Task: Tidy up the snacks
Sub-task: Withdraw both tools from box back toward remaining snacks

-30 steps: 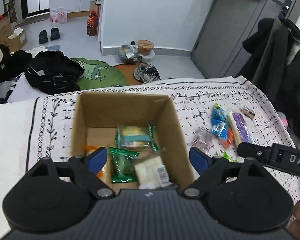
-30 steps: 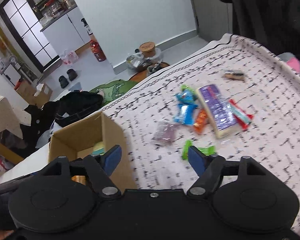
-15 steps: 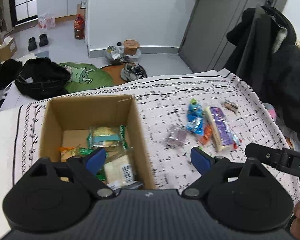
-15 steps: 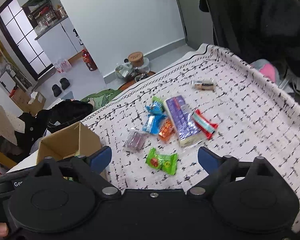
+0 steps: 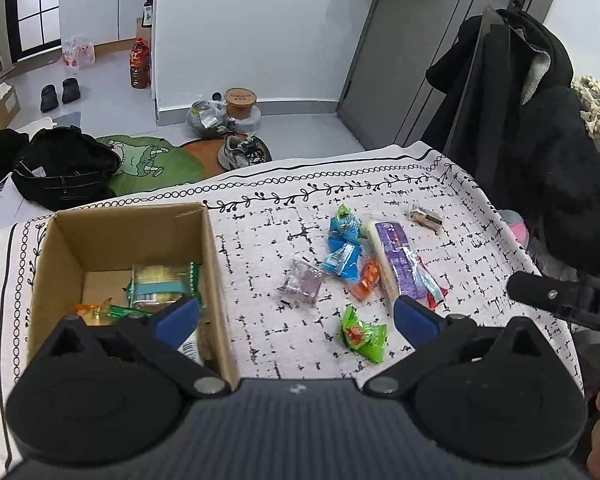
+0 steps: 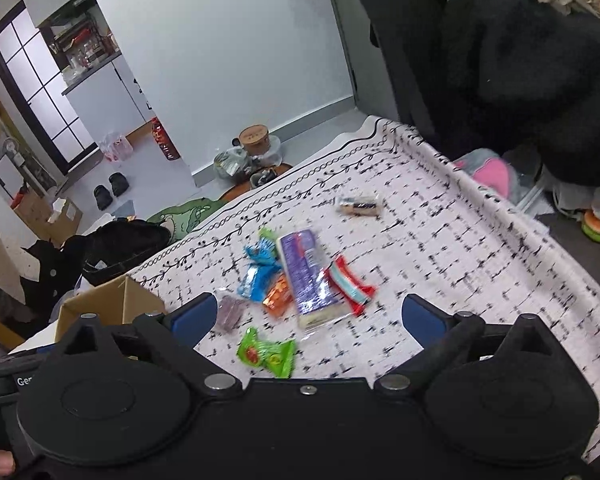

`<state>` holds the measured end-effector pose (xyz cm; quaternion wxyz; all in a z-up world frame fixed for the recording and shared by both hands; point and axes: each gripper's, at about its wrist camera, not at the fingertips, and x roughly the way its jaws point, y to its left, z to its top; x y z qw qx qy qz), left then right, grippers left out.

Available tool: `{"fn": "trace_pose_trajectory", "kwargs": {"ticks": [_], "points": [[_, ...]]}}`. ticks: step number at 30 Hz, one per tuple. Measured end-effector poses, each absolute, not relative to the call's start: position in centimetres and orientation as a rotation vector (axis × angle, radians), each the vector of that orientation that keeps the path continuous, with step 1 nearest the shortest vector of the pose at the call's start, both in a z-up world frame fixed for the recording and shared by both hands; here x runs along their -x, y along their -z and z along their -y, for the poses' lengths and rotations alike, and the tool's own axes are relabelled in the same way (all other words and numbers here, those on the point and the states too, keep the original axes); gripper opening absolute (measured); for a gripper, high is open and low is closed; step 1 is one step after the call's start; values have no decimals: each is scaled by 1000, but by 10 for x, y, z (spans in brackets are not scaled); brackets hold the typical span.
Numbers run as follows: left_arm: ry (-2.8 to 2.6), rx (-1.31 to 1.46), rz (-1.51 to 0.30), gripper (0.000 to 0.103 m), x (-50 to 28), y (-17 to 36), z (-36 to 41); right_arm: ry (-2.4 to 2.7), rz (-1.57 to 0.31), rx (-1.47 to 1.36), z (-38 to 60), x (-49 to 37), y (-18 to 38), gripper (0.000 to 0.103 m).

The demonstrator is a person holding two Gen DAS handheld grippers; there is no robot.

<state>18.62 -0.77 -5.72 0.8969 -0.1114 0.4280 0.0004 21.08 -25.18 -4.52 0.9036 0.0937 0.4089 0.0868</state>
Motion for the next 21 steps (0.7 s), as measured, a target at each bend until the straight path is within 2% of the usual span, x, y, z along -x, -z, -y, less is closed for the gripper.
{"fn": "trace_pose_trajectory", "kwargs": {"ticks": [13, 21], "points": [[-37, 249, -883, 103, -199, 63, 34, -173, -849, -176, 275, -230, 58, 100], [-66, 248, -900, 103, -204, 78, 56, -182, -872, -167, 276, -246, 83, 87]]}}
